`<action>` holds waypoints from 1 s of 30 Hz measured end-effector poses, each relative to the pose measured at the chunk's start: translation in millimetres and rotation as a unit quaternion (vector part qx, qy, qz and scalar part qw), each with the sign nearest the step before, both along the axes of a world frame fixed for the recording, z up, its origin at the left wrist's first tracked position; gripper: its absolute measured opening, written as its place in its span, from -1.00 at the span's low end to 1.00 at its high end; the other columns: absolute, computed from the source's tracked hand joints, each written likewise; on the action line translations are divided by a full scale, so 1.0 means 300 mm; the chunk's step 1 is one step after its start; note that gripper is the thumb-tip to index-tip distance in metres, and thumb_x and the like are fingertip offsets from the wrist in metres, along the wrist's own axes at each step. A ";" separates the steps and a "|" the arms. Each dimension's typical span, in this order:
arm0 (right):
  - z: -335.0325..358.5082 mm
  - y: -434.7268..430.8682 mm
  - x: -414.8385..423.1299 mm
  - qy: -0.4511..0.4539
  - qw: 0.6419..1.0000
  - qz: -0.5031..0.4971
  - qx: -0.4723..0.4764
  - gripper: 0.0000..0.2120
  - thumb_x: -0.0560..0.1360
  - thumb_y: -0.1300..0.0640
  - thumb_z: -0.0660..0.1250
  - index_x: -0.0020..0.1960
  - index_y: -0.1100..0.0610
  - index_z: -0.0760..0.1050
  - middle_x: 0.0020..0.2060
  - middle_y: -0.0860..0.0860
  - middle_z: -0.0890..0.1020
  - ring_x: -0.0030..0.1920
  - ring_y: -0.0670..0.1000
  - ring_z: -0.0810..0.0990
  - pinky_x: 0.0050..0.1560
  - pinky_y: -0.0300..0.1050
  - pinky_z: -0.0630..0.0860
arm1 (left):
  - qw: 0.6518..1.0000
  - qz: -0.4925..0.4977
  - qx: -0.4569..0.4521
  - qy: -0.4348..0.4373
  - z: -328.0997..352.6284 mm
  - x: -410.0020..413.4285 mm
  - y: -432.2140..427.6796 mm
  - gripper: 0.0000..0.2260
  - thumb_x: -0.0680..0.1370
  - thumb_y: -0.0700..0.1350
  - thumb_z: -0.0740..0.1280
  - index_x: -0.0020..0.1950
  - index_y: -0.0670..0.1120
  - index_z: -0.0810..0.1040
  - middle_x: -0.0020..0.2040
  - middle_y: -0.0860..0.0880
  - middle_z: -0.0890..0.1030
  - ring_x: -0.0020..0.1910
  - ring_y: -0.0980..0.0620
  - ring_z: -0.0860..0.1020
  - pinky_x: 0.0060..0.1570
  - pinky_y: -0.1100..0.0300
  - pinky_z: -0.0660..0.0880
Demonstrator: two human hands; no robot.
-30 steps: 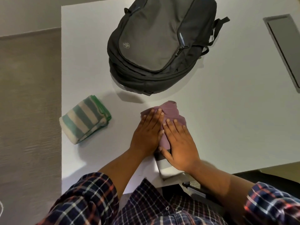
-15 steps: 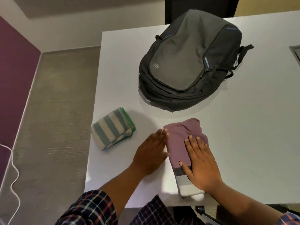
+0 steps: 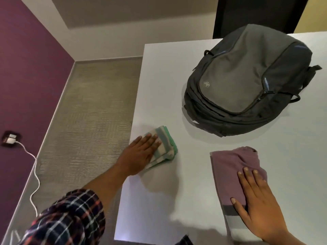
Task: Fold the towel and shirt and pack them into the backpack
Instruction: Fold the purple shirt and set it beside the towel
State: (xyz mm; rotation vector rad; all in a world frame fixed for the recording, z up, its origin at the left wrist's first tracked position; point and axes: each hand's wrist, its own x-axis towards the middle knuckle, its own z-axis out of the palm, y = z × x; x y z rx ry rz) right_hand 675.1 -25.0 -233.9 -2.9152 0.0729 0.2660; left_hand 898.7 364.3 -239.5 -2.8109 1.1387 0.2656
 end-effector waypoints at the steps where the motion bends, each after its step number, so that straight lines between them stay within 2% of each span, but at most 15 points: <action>1: -0.001 0.001 0.002 -0.001 1.000 -0.002 -0.001 -0.23 0.55 -0.33 -0.02 0.57 0.16 0.14 0.58 0.09 0.13 0.58 0.16 0.05 0.54 0.07 -0.01 | 1.000 0.008 0.006 0.010 -0.004 0.030 -0.010 -0.52 0.65 0.04 -0.06 0.58 -0.01 0.10 0.58 -0.01 0.10 0.55 -0.02 0.07 0.48 0.04 0.03; 4: -0.005 0.005 0.002 -0.007 1.000 -0.016 -0.009 -0.21 0.55 -0.35 -0.05 0.55 0.20 0.19 0.56 0.12 0.17 0.57 0.19 0.10 0.52 0.11 0.03 | 0.990 0.134 -0.031 0.034 -0.020 0.100 -0.097 -0.46 0.61 0.08 -0.18 0.59 -0.03 0.02 0.59 -0.02 0.05 0.57 0.00 0.00 0.51 0.00 0.09; 8: 0.004 0.018 0.016 0.016 1.000 -0.014 -0.012 -0.21 0.55 -0.35 -0.05 0.55 0.21 0.17 0.57 0.13 0.15 0.57 0.19 0.07 0.56 0.05 -0.05 | 0.948 0.307 -0.076 0.040 -0.023 0.212 -0.255 -0.49 0.65 -0.03 -0.09 0.60 -0.09 -0.09 0.61 -0.07 -0.07 0.58 -0.05 -0.13 0.53 0.02 -0.12; 15: -0.004 0.038 0.030 0.010 1.000 -0.026 -0.007 -0.22 0.55 -0.32 -0.03 0.56 0.21 0.14 0.57 0.15 0.14 0.58 0.19 0.02 0.57 0.06 -0.05 | 0.904 0.418 -0.071 0.056 -0.029 0.456 -0.416 -0.46 0.66 0.01 -0.06 0.59 -0.11 -0.15 0.60 -0.11 -0.17 0.57 -0.12 -0.19 0.52 -0.05 -0.14; 20: -0.008 0.043 0.037 -0.010 0.999 -0.031 -0.007 -0.23 0.54 -0.29 0.02 0.55 0.21 0.16 0.56 0.16 0.16 0.58 0.19 0.04 0.53 0.14 0.05 | 0.889 0.441 -0.077 0.098 0.002 0.556 -0.463 -0.41 0.65 0.03 -0.02 0.58 -0.16 -0.19 0.59 -0.14 -0.22 0.56 -0.15 -0.22 0.52 -0.06 -0.17; 23: 0.003 0.044 0.039 -0.003 0.999 -0.025 -0.019 -0.24 0.53 -0.27 0.05 0.56 0.20 0.15 0.57 0.14 0.14 0.58 0.18 0.03 0.54 0.13 0.04 | 0.885 0.434 -0.152 0.074 0.006 0.525 -0.428 -0.43 0.67 0.08 -0.03 0.59 -0.15 -0.11 0.61 -0.11 -0.10 0.57 -0.11 -0.14 0.53 -0.03 -0.09; 26: 0.004 0.060 0.040 -0.011 0.999 -0.027 -0.022 -0.23 0.53 -0.26 0.07 0.57 0.20 0.13 0.57 0.13 0.13 0.59 0.16 0.01 0.54 0.13 0.04 | 0.880 0.391 -0.271 0.001 -0.005 0.381 -0.346 -0.40 0.66 0.10 0.03 0.59 -0.14 -0.06 0.60 -0.09 0.03 0.58 -0.05 -0.03 0.53 0.03 -0.03; 30: -0.034 0.111 0.032 -0.010 0.998 -0.063 -0.015 -0.20 0.54 -0.31 0.00 0.56 0.23 0.11 0.57 0.18 0.14 0.57 0.21 0.07 0.53 0.20 0.08 | 0.892 0.339 -0.296 0.044 -0.061 0.046 -0.208 -0.42 0.66 0.12 0.00 0.60 -0.06 -0.13 0.61 0.00 -0.05 0.57 0.09 -0.10 0.54 0.07 -0.04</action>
